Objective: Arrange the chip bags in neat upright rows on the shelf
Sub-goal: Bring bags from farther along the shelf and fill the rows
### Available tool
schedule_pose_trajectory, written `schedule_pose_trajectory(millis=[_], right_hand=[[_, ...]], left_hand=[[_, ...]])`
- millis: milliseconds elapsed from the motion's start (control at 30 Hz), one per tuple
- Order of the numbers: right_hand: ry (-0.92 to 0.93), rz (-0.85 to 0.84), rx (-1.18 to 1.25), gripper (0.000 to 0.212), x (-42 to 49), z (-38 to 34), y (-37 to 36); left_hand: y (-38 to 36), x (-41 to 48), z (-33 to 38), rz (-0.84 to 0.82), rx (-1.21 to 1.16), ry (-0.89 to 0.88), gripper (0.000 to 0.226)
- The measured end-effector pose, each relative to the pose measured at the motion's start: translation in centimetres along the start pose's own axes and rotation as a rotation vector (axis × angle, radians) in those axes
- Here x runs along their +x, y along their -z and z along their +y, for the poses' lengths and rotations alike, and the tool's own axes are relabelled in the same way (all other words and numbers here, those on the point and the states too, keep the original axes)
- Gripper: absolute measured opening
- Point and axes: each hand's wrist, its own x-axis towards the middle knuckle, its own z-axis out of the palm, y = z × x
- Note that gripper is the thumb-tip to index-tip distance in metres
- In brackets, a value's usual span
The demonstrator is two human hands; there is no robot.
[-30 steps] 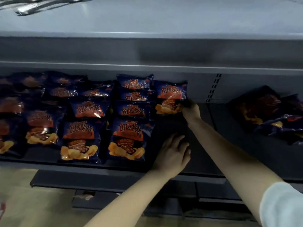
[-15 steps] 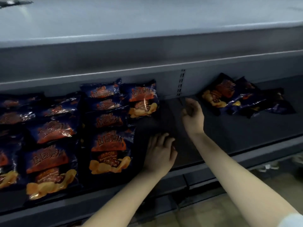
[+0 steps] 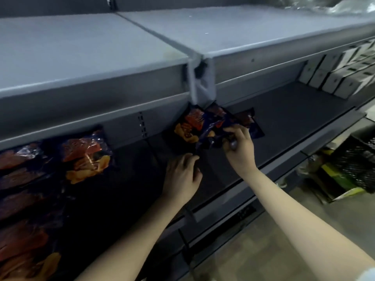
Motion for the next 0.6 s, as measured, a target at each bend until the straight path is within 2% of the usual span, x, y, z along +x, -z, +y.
schedule_pose_trajectory(millis=[200,367,433,600], right_hand=[[0.092,0.021,-0.092,0.036,3.4,4.6,4.1],[0.149,-0.123,-0.263,0.045,5.8,8.3,6.3],[0.099,-0.207,-0.264,0.053,6.7,9.8,6.9],[-0.188,-0.286,0.001,0.067,8.0,12.2,7.1]], left_hand=[[-3.0,5.8,4.0,-0.007,-0.035,-0.040,0.036],[-6.3,9.4,7.7,-0.029,-0.079,-0.071,0.043],[-7.7,10.4,8.9,-0.048,-0.093,-0.050,0.047],[-10.3,11.7,10.7,-0.096,-0.110,0.050,0.058]])
